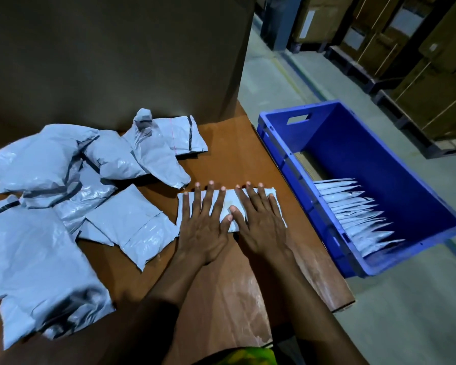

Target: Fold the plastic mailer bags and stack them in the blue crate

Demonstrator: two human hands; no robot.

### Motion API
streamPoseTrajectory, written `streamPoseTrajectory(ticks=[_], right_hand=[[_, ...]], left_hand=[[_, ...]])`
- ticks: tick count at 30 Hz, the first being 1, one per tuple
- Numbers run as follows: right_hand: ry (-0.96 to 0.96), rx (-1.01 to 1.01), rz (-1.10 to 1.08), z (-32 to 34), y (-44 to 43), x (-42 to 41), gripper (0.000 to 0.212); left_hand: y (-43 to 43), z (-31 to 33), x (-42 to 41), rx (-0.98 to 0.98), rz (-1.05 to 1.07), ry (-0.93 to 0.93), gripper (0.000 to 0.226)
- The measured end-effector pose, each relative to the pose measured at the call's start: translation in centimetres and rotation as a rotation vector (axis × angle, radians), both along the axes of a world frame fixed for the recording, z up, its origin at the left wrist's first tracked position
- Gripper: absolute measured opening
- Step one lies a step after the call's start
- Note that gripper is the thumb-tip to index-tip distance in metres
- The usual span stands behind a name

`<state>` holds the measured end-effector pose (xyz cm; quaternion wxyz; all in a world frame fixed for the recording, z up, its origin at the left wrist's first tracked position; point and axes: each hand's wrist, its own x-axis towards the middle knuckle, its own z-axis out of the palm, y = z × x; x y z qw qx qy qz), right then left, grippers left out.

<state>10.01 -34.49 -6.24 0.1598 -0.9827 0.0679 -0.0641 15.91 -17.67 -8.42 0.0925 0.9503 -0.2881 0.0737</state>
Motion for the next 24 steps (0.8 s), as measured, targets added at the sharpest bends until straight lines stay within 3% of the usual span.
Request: streamPoseTrajectory(ticks=[7, 15, 24], right_hand=[[-0.113, -0.070, -0.037, -0.8, 0.9, -1.8, 0.061], [-0.034, -0.046, -0.071, -1.3, 0.3, 0.7, 0.061], [0.027, -0.059, -0.049, -1.1, 0.3, -0.6, 0.064]], left_hand=[[0.5, -0.1, -1.5, -0.026, -0.019, -0.060, 0.065], [-0.2, -0.1, 0.3, 0.048, 0.005, -0.015, 0.065], [0.6, 0.1, -0.5, -0.012, -0.014, -0.001, 0.066]])
